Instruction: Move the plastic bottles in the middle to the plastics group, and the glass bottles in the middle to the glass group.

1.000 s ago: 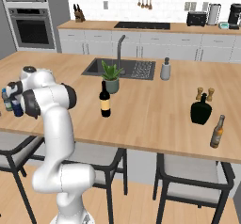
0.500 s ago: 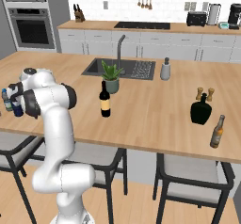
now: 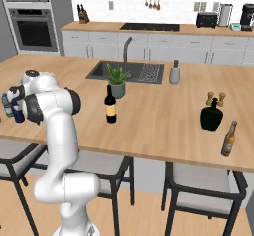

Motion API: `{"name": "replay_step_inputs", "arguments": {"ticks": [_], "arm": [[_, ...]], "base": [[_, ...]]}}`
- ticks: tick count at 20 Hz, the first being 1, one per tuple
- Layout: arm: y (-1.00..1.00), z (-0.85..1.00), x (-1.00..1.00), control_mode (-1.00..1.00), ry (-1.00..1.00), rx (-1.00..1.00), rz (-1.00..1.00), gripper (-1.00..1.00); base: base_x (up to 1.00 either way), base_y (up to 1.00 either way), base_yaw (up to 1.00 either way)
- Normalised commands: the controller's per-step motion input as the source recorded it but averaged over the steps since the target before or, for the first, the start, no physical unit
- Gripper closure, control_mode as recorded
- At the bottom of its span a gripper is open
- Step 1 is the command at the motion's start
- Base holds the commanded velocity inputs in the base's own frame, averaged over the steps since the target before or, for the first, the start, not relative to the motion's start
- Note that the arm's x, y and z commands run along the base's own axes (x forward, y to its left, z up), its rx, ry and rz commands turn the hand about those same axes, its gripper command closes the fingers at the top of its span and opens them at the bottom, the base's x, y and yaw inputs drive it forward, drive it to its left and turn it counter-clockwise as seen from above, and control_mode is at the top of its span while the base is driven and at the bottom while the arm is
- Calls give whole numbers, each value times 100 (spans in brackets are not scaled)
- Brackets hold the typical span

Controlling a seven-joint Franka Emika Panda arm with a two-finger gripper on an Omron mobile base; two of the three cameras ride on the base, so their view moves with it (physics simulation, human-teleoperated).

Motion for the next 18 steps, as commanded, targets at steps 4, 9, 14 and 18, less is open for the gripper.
{"name": "replay_step_inputs", "arguments": {"ticks": [4,9,14,18], "arm": [[0,0,0,-100,0,0,0,-100],[0,0,0,-100,0,0,0,-100],[0,0,0,-100,0,0,0,-100],[-13,14,-32,-100,0,0,0,-100]], "base": [[0,0,0],[0,0,0],[0,0,0],[0,0,0]]}}
